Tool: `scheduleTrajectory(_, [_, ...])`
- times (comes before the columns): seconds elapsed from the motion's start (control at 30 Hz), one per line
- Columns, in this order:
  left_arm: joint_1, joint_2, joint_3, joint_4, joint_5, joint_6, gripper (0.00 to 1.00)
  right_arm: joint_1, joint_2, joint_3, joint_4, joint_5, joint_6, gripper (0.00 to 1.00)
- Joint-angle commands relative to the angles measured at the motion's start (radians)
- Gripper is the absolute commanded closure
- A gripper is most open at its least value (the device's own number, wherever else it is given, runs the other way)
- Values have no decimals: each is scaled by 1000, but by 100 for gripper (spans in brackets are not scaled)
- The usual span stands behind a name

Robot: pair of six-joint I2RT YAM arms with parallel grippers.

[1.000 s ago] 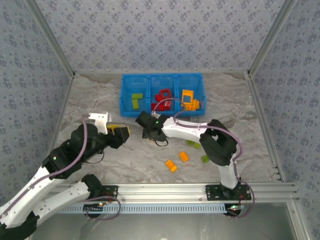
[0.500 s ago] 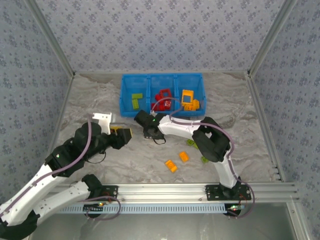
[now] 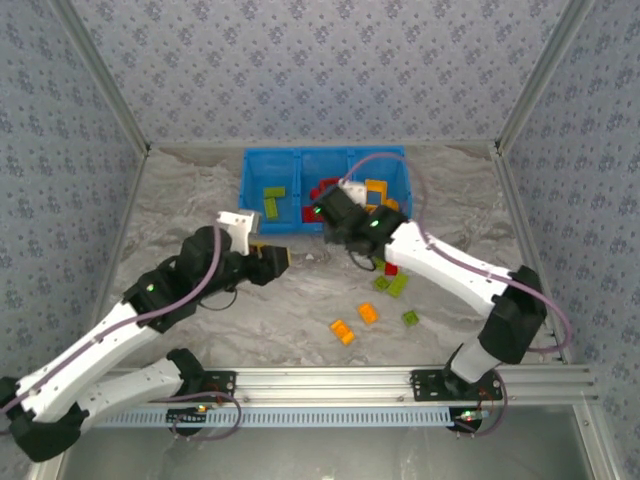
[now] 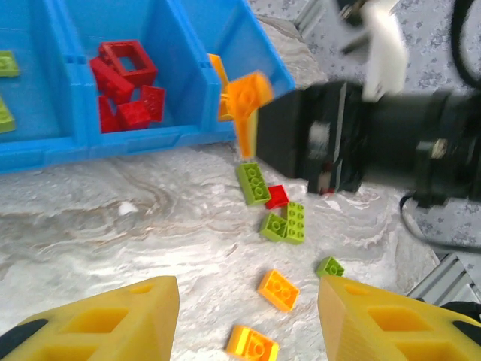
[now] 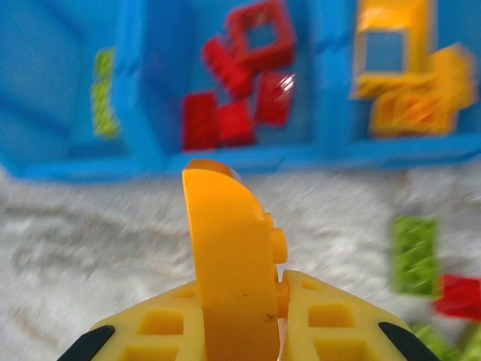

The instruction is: Sort the legos into containers by color

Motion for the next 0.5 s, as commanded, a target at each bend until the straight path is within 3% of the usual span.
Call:
scheduleTrajectory(0.0, [-10, 72, 67, 162, 39, 17, 48, -133, 21, -11, -55, 37, -192, 78])
scheduleTrajectory(0.2, [-12, 207, 142, 234, 63, 38, 49, -311, 226, 152, -51, 21, -353, 78])
scheduleTrajectory(0.47, [-15, 243, 144, 250, 73, 40, 49, -404, 611, 547, -245, 153, -365, 80])
